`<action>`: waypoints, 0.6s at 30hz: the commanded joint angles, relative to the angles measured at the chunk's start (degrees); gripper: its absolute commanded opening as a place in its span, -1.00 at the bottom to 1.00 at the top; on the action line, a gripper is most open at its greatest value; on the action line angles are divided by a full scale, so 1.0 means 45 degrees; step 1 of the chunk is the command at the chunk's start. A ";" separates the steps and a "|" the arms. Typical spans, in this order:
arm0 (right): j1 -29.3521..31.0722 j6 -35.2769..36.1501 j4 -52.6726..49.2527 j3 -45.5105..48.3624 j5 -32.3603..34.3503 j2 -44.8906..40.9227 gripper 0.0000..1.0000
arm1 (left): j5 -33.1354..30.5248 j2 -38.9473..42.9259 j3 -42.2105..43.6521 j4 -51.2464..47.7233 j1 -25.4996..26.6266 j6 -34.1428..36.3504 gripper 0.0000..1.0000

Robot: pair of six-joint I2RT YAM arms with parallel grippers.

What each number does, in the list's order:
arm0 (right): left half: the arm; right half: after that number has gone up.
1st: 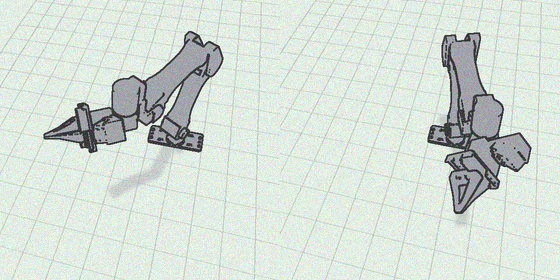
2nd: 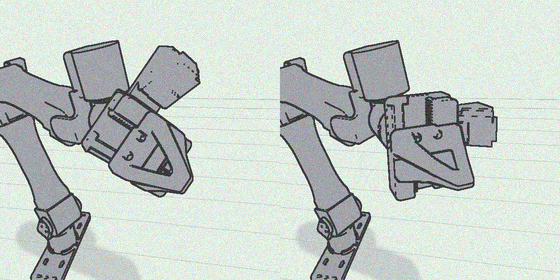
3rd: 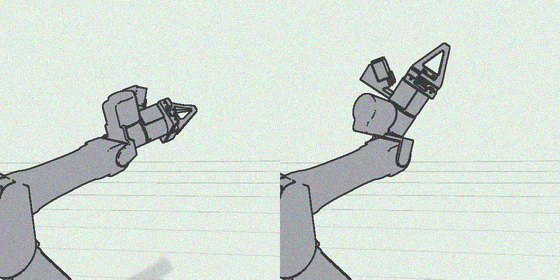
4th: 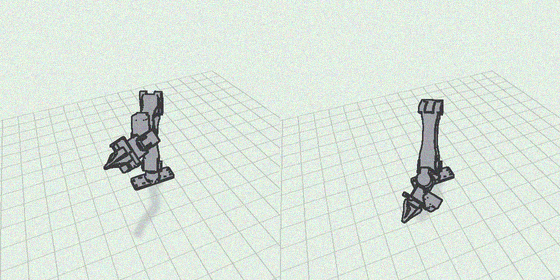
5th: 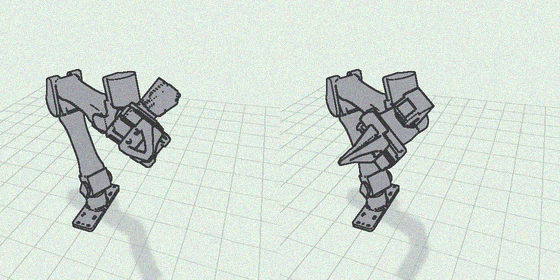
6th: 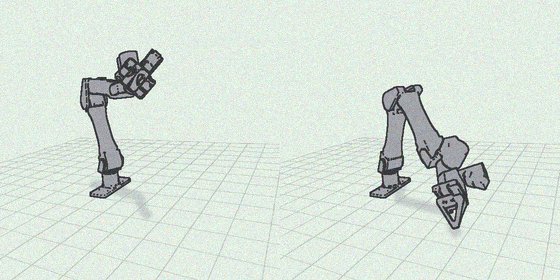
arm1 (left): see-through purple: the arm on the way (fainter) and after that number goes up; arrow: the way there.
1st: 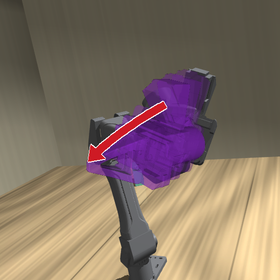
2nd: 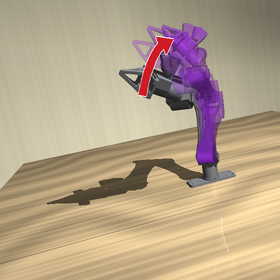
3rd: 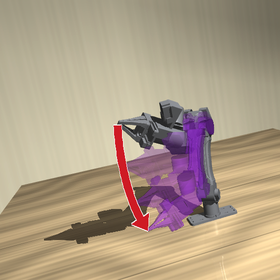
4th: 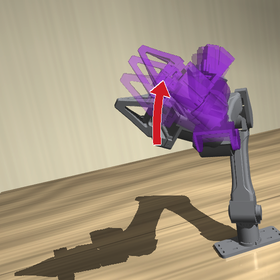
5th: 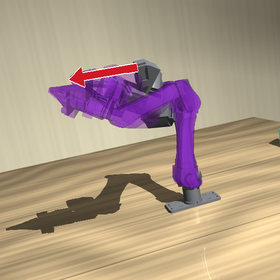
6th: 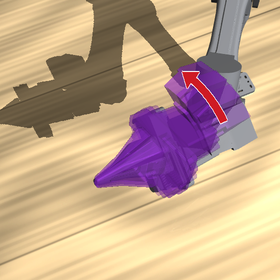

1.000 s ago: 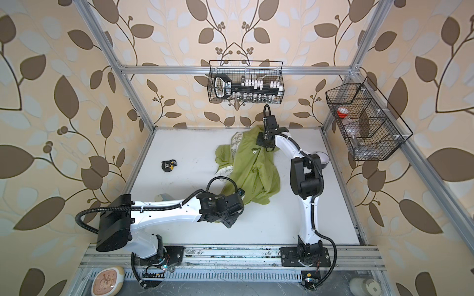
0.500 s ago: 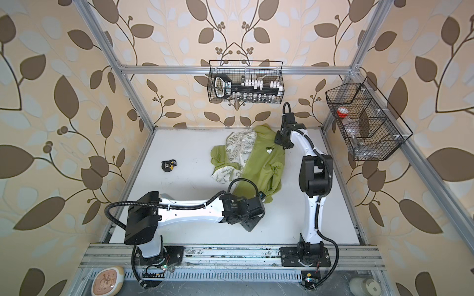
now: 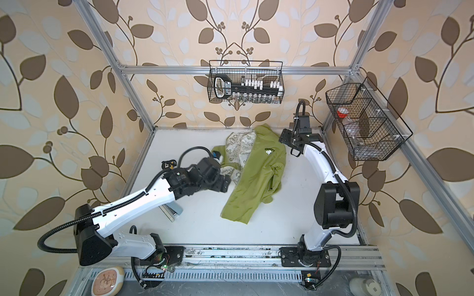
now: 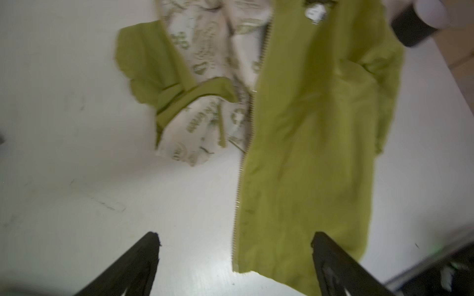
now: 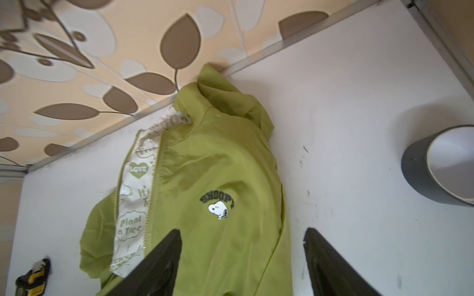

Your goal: Zip up the jacket

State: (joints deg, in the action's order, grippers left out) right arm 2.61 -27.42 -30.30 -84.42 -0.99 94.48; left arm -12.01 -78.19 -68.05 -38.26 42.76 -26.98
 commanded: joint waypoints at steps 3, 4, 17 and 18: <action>0.1951 0.0408 0.0135 0.1000 -0.0988 -0.0924 0.45 | 0.1777 -0.2717 -0.0522 0.0299 -0.2240 0.0010 0.86; 0.2499 0.0506 0.0112 0.1114 -0.1004 -0.0936 0.44 | 0.2026 -0.3385 -0.0903 0.0323 -0.2423 0.0183 0.85; 0.6238 -0.0353 0.0808 0.1512 -0.0618 0.1639 0.16 | 0.2223 -0.7662 -0.3567 0.0619 -0.2772 0.1115 0.33; 0.6219 -0.0455 0.0886 0.1562 -0.0652 0.1847 0.08 | 0.2317 -0.7456 -0.3422 0.0702 -0.2759 0.1091 0.10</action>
State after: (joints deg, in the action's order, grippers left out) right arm 30.79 -27.97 -27.22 -78.32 -4.12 100.33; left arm -3.27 -113.75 -82.08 -35.29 31.03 -22.39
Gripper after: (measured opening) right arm 0.563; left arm 0.606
